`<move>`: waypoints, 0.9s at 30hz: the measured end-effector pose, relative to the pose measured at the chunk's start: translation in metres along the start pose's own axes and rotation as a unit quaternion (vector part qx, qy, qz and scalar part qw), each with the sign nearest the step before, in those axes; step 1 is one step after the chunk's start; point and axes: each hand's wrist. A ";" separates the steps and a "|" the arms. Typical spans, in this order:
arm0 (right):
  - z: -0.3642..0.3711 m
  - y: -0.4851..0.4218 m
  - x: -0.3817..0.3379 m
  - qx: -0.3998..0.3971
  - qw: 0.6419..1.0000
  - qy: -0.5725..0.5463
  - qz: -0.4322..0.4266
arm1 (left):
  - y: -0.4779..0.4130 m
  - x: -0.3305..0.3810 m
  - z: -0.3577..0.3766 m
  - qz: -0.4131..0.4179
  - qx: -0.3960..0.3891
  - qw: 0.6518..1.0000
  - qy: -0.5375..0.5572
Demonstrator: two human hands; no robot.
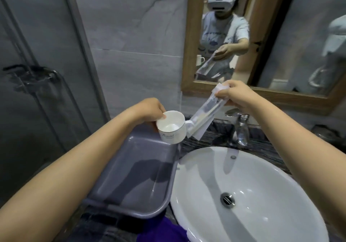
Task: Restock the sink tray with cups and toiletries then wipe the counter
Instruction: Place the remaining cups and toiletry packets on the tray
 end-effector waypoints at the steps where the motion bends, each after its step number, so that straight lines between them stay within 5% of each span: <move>1: -0.009 0.013 0.003 0.006 1.000 -0.024 0.005 | -0.003 0.012 0.002 0.013 -0.007 1.000 0.004; 9: -0.067 0.101 0.034 0.020 0.992 -0.120 0.015 | -0.012 0.099 0.041 0.076 -0.092 0.992 0.050; 19: -0.116 0.191 0.079 0.222 0.971 -0.082 -0.023 | -0.019 0.223 0.112 0.130 -0.134 0.982 0.029; 27: -0.165 0.254 0.113 0.099 0.991 0.084 0.022 | -0.024 0.311 0.160 0.136 -0.140 0.981 0.010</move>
Point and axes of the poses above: each hand's wrist, its own y-axis away from the middle knuckle, its own z-axis out of the palm, x = y × z, and after that the axes turned 13 degrees about -x, right-handed
